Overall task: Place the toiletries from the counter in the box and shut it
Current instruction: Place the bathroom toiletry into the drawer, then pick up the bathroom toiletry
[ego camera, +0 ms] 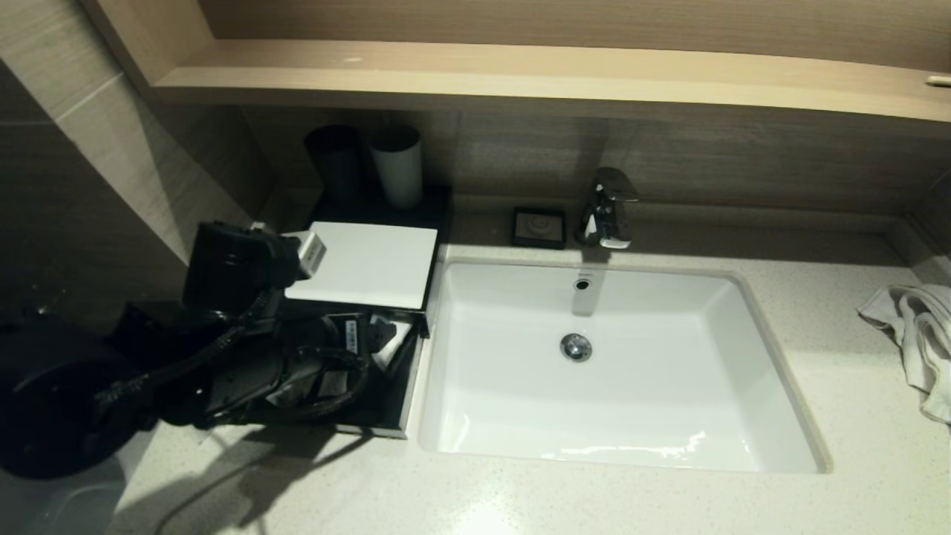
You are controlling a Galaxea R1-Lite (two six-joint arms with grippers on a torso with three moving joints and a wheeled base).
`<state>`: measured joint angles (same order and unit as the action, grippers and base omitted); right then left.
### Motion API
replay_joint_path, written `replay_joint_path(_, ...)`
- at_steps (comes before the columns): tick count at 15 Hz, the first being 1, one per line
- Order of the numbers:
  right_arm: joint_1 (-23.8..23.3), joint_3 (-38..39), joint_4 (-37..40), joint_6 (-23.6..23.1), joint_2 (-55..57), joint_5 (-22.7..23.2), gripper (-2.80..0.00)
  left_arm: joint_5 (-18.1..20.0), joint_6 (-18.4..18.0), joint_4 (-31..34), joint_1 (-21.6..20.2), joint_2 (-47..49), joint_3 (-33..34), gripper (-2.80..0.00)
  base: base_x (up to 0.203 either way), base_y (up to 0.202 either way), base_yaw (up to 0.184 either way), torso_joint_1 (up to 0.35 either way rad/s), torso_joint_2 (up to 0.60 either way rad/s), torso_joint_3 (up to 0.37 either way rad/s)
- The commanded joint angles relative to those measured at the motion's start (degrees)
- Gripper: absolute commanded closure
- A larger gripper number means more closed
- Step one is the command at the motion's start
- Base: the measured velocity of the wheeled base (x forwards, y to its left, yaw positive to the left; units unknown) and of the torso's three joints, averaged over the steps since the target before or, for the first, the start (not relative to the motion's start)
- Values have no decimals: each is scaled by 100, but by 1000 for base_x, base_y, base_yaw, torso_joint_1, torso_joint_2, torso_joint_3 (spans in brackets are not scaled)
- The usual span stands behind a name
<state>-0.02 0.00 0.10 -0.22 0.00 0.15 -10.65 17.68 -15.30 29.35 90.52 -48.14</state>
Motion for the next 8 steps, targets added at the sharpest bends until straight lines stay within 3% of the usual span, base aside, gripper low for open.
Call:
replay_joint_path(1, 2, 0, -1, -4, 0, 3, 0, -78, 16, 34, -12, -416, 117, 0, 0, 0, 0, 0, 0, 0)
replay_joint_path(4, 1, 0, -1, -4, 0, 3, 0, -194, 17, 395, -134, -872, 120, 0, 0, 0, 0, 0, 0, 0)
replay_joint_path(8, 2, 0, -1, -4, 0, 3, 0, -203, 9, 765, -712, -1306, 120, 0, 0, 0, 0, 0, 0, 0)
